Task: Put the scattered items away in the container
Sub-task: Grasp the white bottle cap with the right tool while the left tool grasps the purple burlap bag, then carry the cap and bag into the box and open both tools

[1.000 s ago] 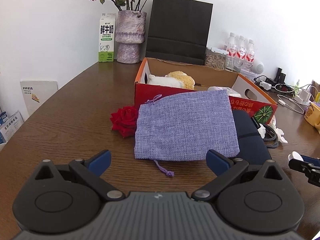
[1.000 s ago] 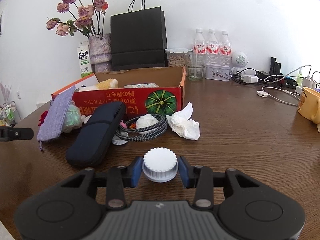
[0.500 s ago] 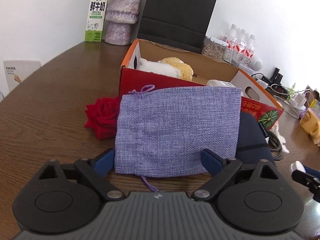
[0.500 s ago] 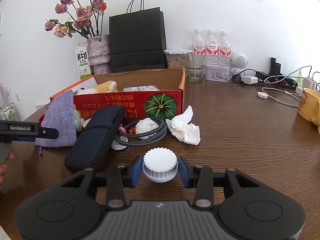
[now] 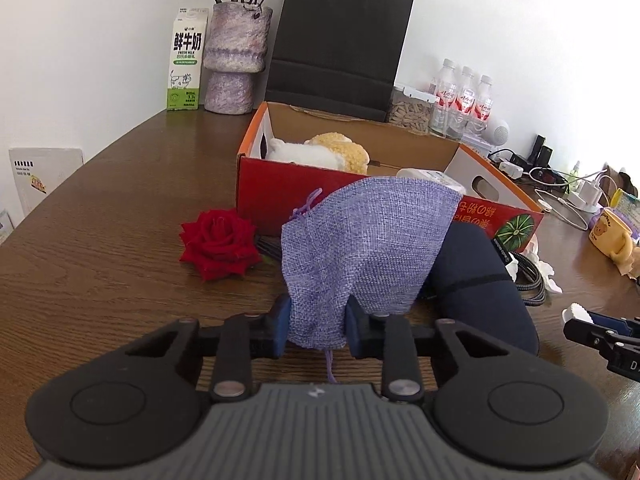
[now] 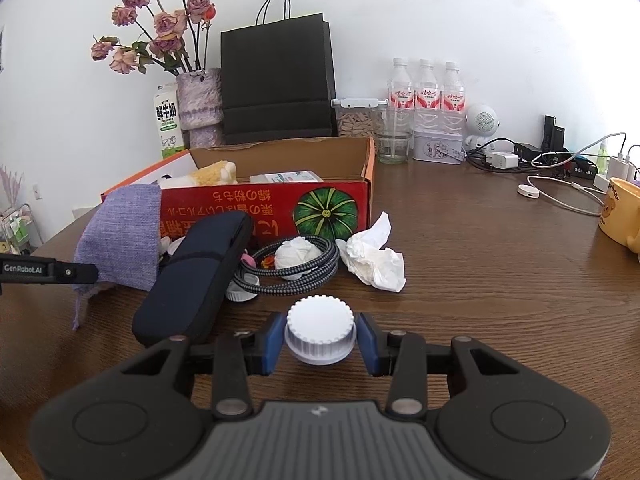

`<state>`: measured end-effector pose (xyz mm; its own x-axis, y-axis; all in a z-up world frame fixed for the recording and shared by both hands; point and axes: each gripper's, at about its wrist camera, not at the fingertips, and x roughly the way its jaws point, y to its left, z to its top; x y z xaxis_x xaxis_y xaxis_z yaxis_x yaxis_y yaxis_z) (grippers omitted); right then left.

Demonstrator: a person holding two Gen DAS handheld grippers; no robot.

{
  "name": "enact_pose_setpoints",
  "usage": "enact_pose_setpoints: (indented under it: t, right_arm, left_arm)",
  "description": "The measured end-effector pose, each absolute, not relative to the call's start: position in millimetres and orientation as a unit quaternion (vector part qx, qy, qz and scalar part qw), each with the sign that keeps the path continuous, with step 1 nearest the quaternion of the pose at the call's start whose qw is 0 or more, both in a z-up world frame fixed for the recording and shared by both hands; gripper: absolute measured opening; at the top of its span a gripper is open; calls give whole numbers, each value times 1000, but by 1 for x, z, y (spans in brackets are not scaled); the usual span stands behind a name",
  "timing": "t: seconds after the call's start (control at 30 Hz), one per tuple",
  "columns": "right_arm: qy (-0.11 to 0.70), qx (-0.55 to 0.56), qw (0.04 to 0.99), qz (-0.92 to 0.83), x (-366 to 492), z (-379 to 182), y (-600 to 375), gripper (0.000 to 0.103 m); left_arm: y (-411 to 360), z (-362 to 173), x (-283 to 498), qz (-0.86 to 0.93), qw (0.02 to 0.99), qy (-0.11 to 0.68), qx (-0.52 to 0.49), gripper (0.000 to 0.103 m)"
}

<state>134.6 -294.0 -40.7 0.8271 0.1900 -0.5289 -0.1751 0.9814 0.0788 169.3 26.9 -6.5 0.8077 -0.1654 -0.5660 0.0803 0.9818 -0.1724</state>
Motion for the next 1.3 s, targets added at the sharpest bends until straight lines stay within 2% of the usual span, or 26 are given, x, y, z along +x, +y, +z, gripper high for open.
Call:
enact_pose_setpoints:
  t: [0.17,0.57,0.93,1.3]
  right_arm:
    - [273,13,957,99,132,-38,-294,39]
    - [213,17,969,125,140,4,-272,39]
    - [174,44,975,134,210,45,-250,39]
    - [218,41,971,94,300,27,-244,39]
  left_arm:
    - [30,10,153,-74,954,280,-76,15]
    - [21,59,154,-95,969,213,-85,14]
    - [-6,84,213,-105,971,188,-98,15]
    - [-28,66,285,-76,970,211,-98,15]
